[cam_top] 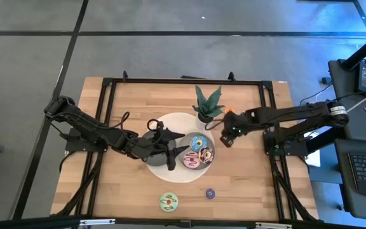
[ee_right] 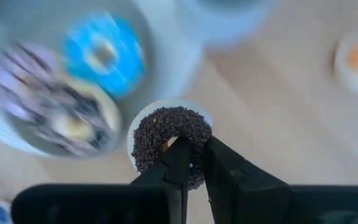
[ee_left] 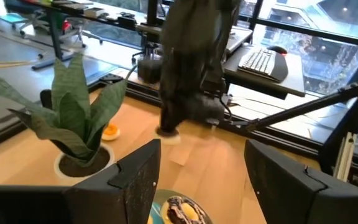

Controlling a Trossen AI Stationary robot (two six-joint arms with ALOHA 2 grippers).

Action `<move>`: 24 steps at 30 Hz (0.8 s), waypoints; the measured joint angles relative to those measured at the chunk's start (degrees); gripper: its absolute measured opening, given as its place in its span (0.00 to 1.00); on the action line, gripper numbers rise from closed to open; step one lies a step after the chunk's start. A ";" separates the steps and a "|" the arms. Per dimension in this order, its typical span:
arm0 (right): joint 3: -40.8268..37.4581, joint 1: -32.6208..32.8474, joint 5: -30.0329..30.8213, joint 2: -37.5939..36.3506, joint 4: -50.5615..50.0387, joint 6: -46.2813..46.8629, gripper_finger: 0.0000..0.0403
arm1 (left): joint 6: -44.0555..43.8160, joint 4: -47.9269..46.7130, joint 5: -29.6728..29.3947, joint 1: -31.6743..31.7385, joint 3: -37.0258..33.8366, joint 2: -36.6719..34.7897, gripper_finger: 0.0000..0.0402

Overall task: Pick & Place donuts
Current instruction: Put the small black doughnut on the dark gray plate

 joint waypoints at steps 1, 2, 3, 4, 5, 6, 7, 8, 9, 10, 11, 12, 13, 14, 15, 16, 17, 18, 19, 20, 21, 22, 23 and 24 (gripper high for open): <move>2.23 0.38 1.51 0.00 0.50 -1.10 0.11 | -0.71 0.00 -0.24 0.13 0.00 0.00 0.56; 4.31 0.87 3.86 0.00 1.00 -2.31 0.11 | -1.49 0.01 -0.42 0.38 0.01 0.01 0.56; 6.17 1.44 6.31 0.00 1.85 -3.53 0.11 | -2.19 0.02 -0.55 0.64 0.00 0.02 0.56; 8.02 2.07 9.15 -0.02 3.47 -5.00 0.11 | -2.61 0.02 -0.71 0.94 0.00 0.00 0.56; 9.48 2.72 11.61 -0.02 5.55 -6.67 0.11 | -3.02 0.02 -0.79 1.20 0.00 0.01 0.55; 10.61 3.37 14.02 -0.04 8.16 -8.35 0.11 | -3.49 0.08 -0.94 1.43 0.01 0.18 0.55; 11.49 4.00 16.28 -0.04 11.19 -9.96 0.11 | -3.85 0.40 -1.29 1.71 0.04 0.47 0.55; 12.05 4.64 18.01 -0.04 14.59 -11.82 0.11 | -3.90 0.51 -2.03 1.95 0.04 0.77 0.55; 12.26 5.19 19.41 -0.04 18.54 -13.63 0.11 | -3.74 0.69 -3.21 2.01 0.04 1.14 0.54; 12.30 5.70 20.50 -0.04 22.85 -15.15 0.11 | -2.91 1.67 -4.35 2.01 0.04 1.64 0.54; 12.08 6.11 21.23 -0.04 27.09 -16.58 0.11 | -1.71 2.97 -5.77 2.01 0.04 2.19 0.53; 11.82 6.46 21.92 0.05 31.10 -18.00 0.11 | -0.11 4.45 -7.30 2.01 0.04 2.69 0.53; 11.63 6.77 22.78 0.41 34.95 -19.43 0.11 | 1.67 6.73 -8.69 2.01 0.04 3.41 0.52; 11.55 7.06 23.59 0.91 38.37 -21.09 0.11 | 3.74 9.57 -9.83 2.01 0.04 4.21 0.52; 11.48 7.21 24.04 1.51 41.14 -22.81 0.11 | 6.15 12.20 -11.17 2.01 0.04 4.90 0.51; 11.43 7.35 24.48 2.18 43.75 -24.49 0.11 | 8.66 15.33 -12.28 2.01 0.01 5.64 0.50; 11.43 7.45 24.48 2.93 46.59 -25.79 0.11 | 11.14 18.54 -13.18 2.01 0.01 6.29 0.49; 11.43 7.54 24.49 3.67 48.60 -26.97 0.11 | 13.68 21.06 -14.53 2.00 0.01 6.64 0.49; 11.43 7.75 24.52 4.39 50.10 -27.68 0.11 | 15.93 23.51 -16.09 1.99 0.02 7.06 0.48; 11.43 7.93 24.48 5.07 51.38 -28.57 0.11 | 17.63 25.38 -17.48 2.01 0.06 7.40 0.47; 11.41 8.14 24.49 5.67 51.71 -29.01 0.11 | 19.46 26.51 -19.70 1.99 0.04 7.61 0.46; 11.38 8.24 24.50 6.15 51.99 -29.55 0.11 | 21.30 27.34 -21.22 1.99 0.04 7.76 0.46; 11.37 8.27 24.46 6.46 52.17 -29.75 0.11 | 22.62 27.56 -22.10 1.99 0.04 7.78 0.45; 11.34 8.28 24.44 6.67 52.18 -29.80 0.11 | 23.54 27.61 -22.99 1.99 0.04 7.78 0.44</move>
